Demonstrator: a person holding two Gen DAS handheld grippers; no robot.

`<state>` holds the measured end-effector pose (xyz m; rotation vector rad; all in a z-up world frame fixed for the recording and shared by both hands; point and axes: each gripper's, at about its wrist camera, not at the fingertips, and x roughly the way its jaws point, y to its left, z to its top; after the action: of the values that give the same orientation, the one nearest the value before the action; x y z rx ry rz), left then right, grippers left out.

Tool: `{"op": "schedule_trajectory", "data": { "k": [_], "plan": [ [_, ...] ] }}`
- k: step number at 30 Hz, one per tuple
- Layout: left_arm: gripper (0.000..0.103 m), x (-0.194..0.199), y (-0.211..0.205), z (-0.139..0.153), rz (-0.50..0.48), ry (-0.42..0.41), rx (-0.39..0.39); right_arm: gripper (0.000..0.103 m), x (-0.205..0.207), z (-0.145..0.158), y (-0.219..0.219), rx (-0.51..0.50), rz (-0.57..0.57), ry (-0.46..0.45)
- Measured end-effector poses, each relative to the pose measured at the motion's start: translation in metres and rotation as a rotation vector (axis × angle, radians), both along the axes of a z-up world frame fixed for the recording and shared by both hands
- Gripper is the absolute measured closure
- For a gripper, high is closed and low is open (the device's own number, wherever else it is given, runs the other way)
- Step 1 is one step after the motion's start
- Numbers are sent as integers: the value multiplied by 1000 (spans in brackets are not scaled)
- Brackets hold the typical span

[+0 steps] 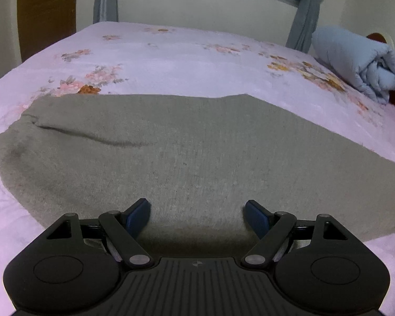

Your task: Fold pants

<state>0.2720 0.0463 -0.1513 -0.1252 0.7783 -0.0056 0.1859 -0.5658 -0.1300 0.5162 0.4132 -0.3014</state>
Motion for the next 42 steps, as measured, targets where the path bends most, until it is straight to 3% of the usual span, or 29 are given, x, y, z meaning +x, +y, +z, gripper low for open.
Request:
{"op": "schedule_trajectory", "data": {
  "k": [7,8,11,12,18,26,28,30,31,32,35,37,40,42],
  "plan": [
    [22,2,-2,-1,4,6,5,103,9,29,0,-58,83,-104],
    [21,2,-2,-1,3,6,8,103,7,22,-4,-45,84,-106],
    [19,2,-4,-1,-4,11,16,103,13,-42,-34,124,24,110],
    [19,3,-5,-1,-8,14,21,103,10,-56,-38,163,10,123],
    [16,5,-7,-2,-12,20,23,103,8,-59,-33,171,-27,84],
    [13,6,-8,-3,-14,20,20,103,0,-61,-36,179,18,97],
    [13,7,-7,-2,-19,28,20,103,-1,-63,-42,220,36,102],
    [13,8,-5,-1,-14,31,3,99,-13,-49,-47,182,17,77],
    [13,8,-4,0,-9,32,-6,81,-19,-40,-45,114,-14,79],
    [13,9,-4,0,-4,31,-13,77,-22,-30,-44,56,-20,69],
    [12,11,-7,-2,6,34,-2,76,-10,-6,-46,8,25,26],
    [11,12,-12,-3,0,38,13,77,8,3,-45,27,105,-12],
    [11,14,-15,-2,0,46,20,76,47,8,-49,-9,111,41],
    [11,14,-15,-2,5,46,16,74,66,4,-66,23,93,78]
  ]
}}
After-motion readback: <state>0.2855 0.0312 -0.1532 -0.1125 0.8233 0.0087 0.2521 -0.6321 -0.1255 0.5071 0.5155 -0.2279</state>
